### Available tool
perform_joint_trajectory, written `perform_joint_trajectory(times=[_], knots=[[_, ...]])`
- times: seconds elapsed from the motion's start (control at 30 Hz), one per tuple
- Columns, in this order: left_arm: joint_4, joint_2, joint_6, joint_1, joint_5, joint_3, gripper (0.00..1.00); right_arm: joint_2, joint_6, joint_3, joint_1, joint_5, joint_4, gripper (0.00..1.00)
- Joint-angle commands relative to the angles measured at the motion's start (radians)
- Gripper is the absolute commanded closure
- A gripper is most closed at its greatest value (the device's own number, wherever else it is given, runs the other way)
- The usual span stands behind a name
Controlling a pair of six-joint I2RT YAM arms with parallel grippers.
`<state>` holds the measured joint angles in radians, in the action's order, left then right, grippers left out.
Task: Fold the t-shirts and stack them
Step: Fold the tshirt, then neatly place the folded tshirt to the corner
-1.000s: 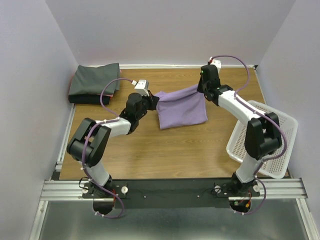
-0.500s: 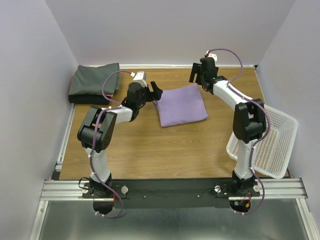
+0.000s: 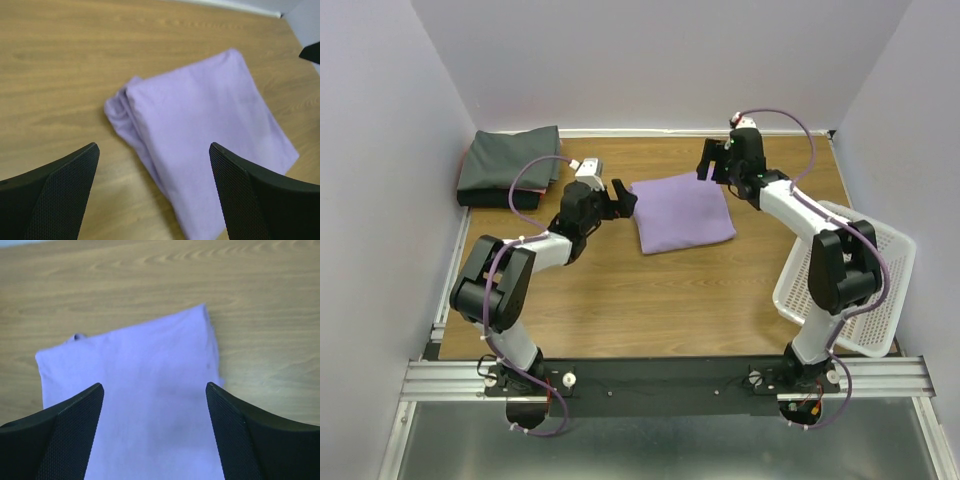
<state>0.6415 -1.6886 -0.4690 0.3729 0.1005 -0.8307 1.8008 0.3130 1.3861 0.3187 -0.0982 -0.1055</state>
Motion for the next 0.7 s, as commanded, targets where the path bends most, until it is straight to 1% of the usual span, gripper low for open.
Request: perform_joint_trajectory(times=[0.0,0.1,0.27,0.33,0.43,0.67], knots=[[0.078,-0.022,-0.019,0.012,0.076,0.070,0.02,-0.014,0.012,-0.100,0.045,0.090,0.047,0.12],[0.132,-0.046,-0.046,0.020,0.120,0.100,0.02,-0.009,0.023,-0.137,0.062,0.092,0.064,0.17],[0.239,-0.100,-0.092,0.029,0.200,0.131,0.02,0.020,0.037,-0.194,0.071,0.092,0.087,0.20],[0.259,-0.132,-0.114,0.029,0.214,0.125,0.02,0.043,0.044,-0.205,0.072,0.126,0.093,0.21],[0.259,-0.169,-0.132,0.032,0.231,0.111,0.02,0.077,0.054,-0.222,0.072,0.118,0.098,0.21],[0.179,-0.221,-0.158,0.035,0.191,0.070,0.02,0.124,0.074,-0.226,0.072,0.123,0.098,0.22]])
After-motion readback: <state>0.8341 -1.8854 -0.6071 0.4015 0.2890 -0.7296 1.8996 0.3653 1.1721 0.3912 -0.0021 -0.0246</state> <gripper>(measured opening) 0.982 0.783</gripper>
